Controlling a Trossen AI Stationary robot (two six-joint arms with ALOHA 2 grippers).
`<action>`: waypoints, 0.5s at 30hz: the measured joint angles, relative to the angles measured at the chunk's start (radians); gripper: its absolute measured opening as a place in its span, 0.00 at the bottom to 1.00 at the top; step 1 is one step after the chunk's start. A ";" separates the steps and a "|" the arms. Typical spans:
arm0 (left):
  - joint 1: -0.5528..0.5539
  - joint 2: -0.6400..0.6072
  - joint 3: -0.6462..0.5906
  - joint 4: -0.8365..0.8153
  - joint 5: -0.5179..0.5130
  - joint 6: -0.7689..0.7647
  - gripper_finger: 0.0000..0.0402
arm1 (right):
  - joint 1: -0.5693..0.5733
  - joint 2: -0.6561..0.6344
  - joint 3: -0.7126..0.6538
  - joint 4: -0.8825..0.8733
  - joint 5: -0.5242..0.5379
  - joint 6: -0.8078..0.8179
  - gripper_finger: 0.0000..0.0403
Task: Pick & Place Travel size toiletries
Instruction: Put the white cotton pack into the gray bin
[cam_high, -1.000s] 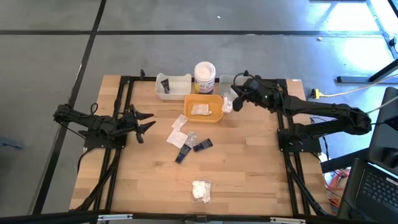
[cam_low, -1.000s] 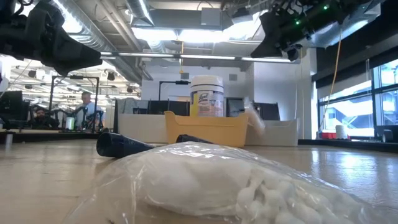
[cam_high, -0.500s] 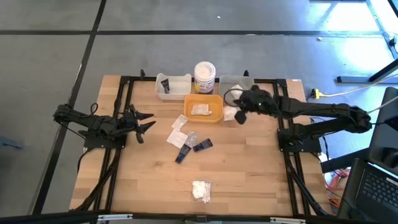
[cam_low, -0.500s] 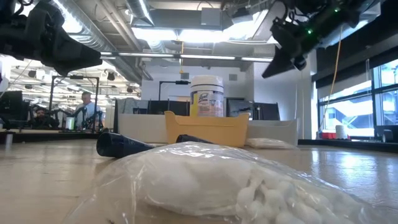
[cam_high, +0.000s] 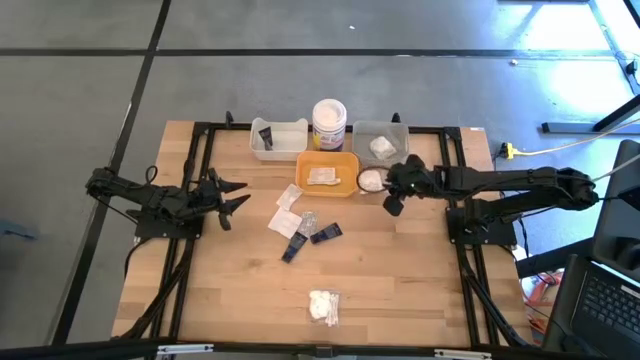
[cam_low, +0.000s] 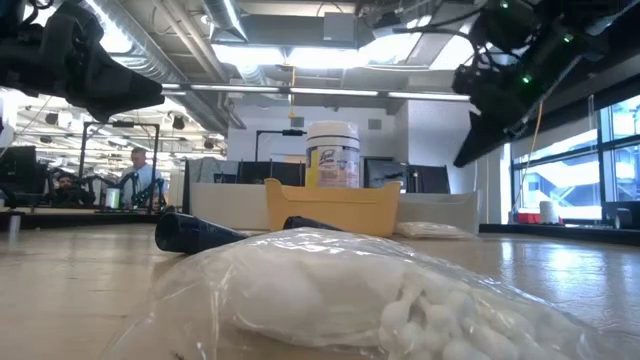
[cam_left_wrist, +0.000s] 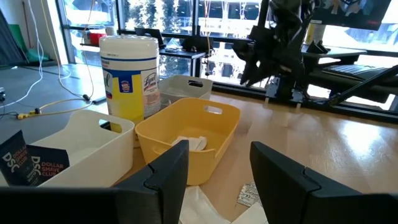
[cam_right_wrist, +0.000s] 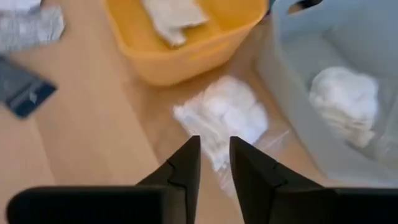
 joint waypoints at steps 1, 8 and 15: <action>0.000 0.000 0.000 0.000 0.000 0.000 0.42 | 0.011 0.000 -0.015 0.008 0.000 -0.003 0.24; 0.000 0.000 0.000 0.000 0.000 0.000 0.42 | 0.073 0.000 -0.108 0.089 -0.008 -0.023 0.37; 0.000 0.000 0.000 0.000 0.000 0.000 0.42 | 0.073 0.000 -0.162 0.111 0.022 -0.022 0.55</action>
